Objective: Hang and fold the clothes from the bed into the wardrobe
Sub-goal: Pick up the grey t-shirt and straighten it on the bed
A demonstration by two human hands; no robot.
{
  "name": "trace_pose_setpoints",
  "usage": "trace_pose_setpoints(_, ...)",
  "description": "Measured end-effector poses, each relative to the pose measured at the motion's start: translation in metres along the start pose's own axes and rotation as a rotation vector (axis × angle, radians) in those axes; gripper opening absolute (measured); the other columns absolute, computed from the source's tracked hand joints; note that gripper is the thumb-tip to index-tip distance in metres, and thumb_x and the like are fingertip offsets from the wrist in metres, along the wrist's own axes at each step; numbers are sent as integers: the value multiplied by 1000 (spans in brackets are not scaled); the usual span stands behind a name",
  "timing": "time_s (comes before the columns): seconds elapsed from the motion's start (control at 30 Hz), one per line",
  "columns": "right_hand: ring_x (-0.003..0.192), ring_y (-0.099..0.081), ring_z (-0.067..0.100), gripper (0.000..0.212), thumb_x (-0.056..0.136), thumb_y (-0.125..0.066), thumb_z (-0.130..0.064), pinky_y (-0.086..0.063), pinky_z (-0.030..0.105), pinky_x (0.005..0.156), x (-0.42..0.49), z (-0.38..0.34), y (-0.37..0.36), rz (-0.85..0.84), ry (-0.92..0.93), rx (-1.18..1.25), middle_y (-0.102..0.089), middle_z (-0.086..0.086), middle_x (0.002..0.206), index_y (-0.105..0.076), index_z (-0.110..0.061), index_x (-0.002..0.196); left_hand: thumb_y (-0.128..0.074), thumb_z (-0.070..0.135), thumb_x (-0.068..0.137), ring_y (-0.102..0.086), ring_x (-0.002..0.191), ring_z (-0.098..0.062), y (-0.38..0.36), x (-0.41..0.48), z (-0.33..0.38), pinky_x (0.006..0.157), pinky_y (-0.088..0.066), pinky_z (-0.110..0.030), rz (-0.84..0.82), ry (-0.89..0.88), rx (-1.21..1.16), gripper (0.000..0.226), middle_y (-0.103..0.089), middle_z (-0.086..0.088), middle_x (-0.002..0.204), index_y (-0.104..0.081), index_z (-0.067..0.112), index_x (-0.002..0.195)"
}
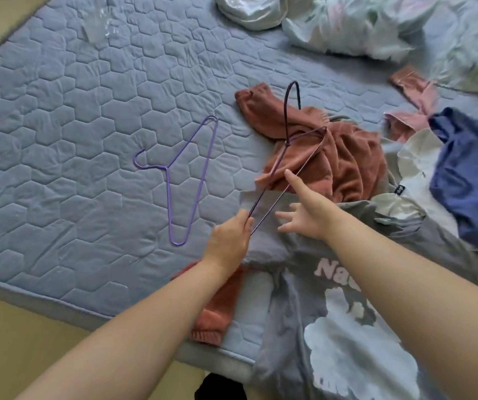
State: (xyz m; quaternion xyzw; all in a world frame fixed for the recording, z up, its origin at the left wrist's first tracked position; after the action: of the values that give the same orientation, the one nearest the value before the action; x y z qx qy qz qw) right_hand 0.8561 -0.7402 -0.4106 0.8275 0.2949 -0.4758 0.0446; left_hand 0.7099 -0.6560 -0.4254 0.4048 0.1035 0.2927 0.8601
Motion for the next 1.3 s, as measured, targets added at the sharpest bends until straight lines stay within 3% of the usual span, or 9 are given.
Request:
trace_pose_setpoints(0.1,136,-33,39,122,54,-75,-55,-24,64,108,-13,3,28,-1,2,44,-12,13,157,-7,-28,151,-50,17,96,-57,54,-43,-18,-9,37,45,-45,-43,8,-143,7,25,-61,-20,68,-60,-1,81)
trace_pose_setpoints(0.23,118,-53,39,77,77,-73,-45,-50,56,89,-29,14,79,46,-37,158,-36,18,143,-35,-18,139,-41,24,92,-51,38,-35,-47,-21,84,31,-40,-32,-34,-398,111,35,-58,-12,67,-62,3,76)
trace_pose_setpoints(0.33,118,-55,36,57,83,-65,-37,-46,52,97,-41,26,123,134,-17,254,-43,17,135,-47,-11,130,-43,23,94,-47,38,-35,-68,-25,111,30,-37,-32,-86,-445,116,33,-55,-12,67,-62,2,77)
trace_pose_setpoints(0.47,95,-61,32,22,81,-52,-20,-48,48,92,-61,31,174,261,14,284,-50,14,106,-54,-14,101,-46,23,99,-52,59,-40,-107,-33,138,49,-42,-42,-327,-463,74,25,-55,-13,89,-60,3,97)
trace_pose_setpoints(0.53,83,-58,28,27,78,-45,-11,-52,47,79,-69,30,203,364,38,313,-47,13,92,-55,-13,103,-41,29,101,-54,70,-36,-127,-38,146,58,-41,-40,-419,-463,90,27,-55,-7,102,-56,8,106)
trace_pose_setpoints(0.67,93,-51,26,15,78,-38,-4,-46,42,68,-75,33,260,506,-6,145,-40,6,86,-48,-9,89,-39,25,101,-58,80,-32,-162,-30,156,67,-45,-41,-405,-286,81,25,-53,-3,114,-54,12,116)
trace_pose_setpoints(0.97,131,-34,36,79,74,-52,-22,-31,40,106,-42,58,361,712,-48,-619,-33,16,146,-26,-19,148,-53,29,92,-54,112,-29,-256,47,171,89,-43,-36,-356,341,-13,31,-53,-9,124,-54,12,118)
trace_pose_setpoints(1.1,133,-30,38,94,59,-47,-32,-29,42,109,-33,76,381,689,-79,-770,-30,16,146,-21,-22,149,-65,41,82,-45,113,-31,-276,86,185,90,-39,-44,-66,108,456,49,-48,-12,120,-49,13,118)
trace_pose_setpoints(1.3,133,-28,37,85,72,-51,-24,-31,40,105,-29,86,404,696,-46,-770,-29,16,146,-18,-23,150,-47,24,91,-44,119,-33,-304,114,180,99,-31,-48,-190,202,586,28,-59,-11,121,-56,14,116)
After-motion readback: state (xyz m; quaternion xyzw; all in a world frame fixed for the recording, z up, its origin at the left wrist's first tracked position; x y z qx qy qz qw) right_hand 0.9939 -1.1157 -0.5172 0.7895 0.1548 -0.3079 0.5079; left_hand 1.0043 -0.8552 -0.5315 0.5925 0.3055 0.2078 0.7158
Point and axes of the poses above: each hand's wrist, its own x-axis towards the middle knuckle, its own y-axis out of the back of the hand, z = x × y, the point moved 3 cm from there along x, towards the middle knuckle
